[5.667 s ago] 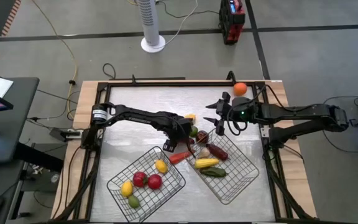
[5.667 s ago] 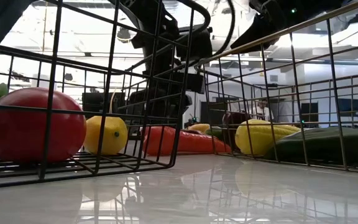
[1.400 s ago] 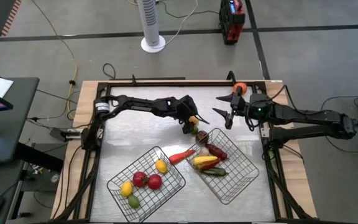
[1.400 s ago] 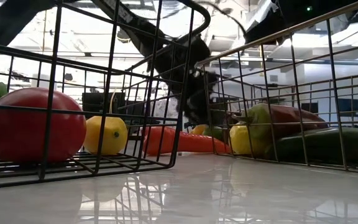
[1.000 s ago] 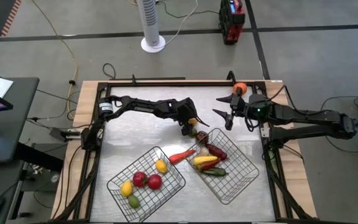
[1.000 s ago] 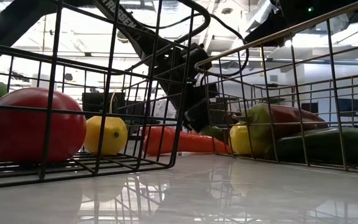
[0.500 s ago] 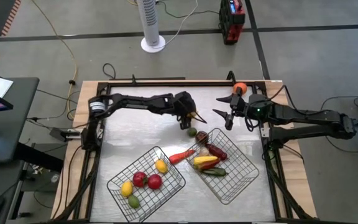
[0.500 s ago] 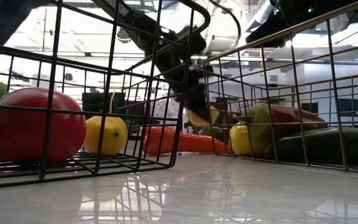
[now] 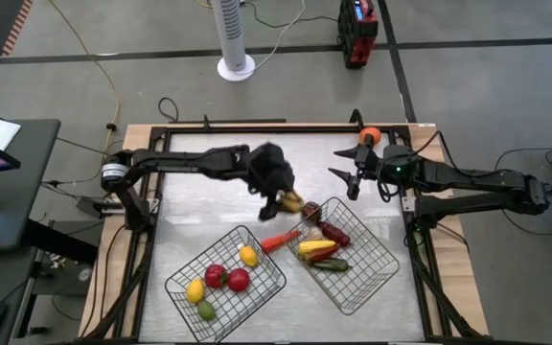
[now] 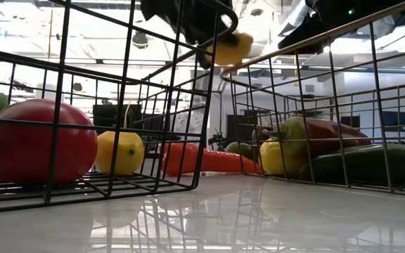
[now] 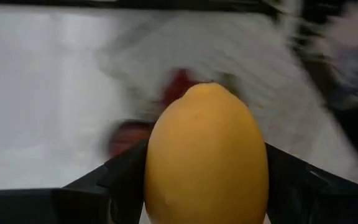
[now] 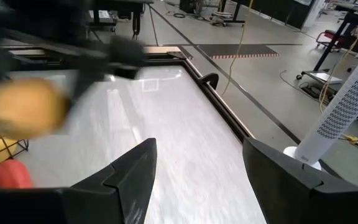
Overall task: Sort produce into baskets
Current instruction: Put the yellow lemon into the black wire basket
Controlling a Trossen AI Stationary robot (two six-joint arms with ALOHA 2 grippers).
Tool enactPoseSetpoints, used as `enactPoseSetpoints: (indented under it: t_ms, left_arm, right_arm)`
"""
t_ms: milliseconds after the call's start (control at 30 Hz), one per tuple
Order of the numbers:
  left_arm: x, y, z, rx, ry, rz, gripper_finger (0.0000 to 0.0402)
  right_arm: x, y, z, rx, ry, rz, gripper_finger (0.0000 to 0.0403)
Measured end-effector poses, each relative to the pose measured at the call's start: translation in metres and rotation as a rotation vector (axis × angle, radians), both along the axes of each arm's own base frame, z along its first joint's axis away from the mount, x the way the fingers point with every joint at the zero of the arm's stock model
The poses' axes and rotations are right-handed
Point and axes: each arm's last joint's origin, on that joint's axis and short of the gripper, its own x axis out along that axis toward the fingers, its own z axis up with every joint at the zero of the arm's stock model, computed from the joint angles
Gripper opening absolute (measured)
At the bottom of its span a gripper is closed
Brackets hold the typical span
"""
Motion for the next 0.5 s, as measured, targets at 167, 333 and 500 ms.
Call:
enactPoseSetpoints:
  t_ms: [167,333,500]
  left_arm:
    - [-0.009,-0.047,0.002,-0.078,0.078,-0.18,0.0241]
    - [-0.024,-0.091,0.006,-0.094,0.162,-0.292,0.0242]
    - [-0.038,-0.127,0.003,-0.105,0.299,-0.294,0.0242]
  right_arm:
    - [0.0,0.0,-0.001,0.005,0.009,0.001,0.0268]
    - [0.0,0.0,-0.002,0.007,0.018,0.001,0.0268]
    - [0.0,0.0,-0.001,0.006,0.009,0.001,0.0268]
